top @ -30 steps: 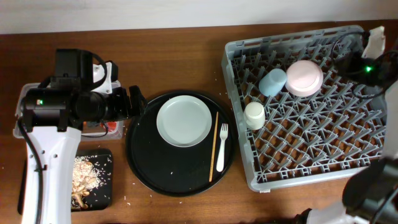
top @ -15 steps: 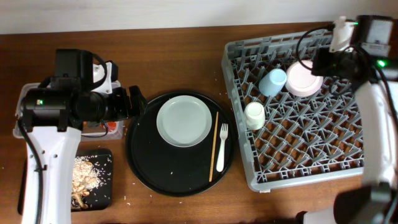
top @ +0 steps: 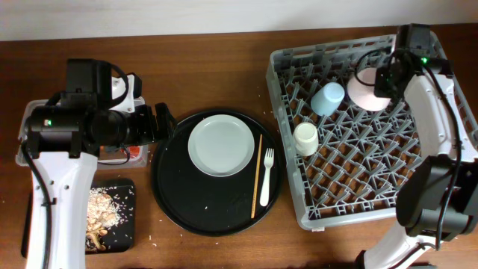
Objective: Sort waste into correct bins and load items into the dishwasher rack
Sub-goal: 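Withdraw the right gripper from the rack toward the white fork on the tray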
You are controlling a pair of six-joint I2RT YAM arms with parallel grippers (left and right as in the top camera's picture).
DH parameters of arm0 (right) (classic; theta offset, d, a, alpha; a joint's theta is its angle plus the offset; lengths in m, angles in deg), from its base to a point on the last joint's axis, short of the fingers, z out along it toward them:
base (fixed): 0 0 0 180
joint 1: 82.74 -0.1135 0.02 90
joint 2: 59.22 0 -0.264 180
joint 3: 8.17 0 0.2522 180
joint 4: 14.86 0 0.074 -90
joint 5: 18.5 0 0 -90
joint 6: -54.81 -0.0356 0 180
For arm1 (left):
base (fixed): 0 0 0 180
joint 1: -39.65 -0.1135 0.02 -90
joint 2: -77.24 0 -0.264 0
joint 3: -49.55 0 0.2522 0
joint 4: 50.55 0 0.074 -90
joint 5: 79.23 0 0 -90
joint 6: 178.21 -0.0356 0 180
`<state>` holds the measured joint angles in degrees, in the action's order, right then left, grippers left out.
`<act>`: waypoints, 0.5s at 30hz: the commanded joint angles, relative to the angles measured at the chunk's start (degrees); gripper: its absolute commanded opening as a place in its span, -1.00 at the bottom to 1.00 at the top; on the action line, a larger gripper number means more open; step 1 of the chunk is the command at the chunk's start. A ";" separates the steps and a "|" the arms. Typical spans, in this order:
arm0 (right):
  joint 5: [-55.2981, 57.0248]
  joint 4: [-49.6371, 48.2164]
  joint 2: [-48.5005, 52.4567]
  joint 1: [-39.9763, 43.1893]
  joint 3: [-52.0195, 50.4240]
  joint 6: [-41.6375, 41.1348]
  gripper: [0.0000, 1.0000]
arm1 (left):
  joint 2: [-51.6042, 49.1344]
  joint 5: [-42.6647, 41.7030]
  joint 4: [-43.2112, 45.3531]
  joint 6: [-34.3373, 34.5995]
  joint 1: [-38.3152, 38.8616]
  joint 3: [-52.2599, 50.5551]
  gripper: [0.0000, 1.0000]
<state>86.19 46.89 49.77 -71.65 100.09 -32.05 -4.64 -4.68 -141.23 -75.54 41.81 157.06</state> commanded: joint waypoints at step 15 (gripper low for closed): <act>-38.99 15.85 -21.03 -0.87 5.46 -6.67 -0.58 | 0.59 0.20 0.13 -0.74 -0.20 1.03 0.98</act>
<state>61.69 59.61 33.42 -72.02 104.44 -34.57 -4.64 -4.68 -141.28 -75.54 41.81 157.09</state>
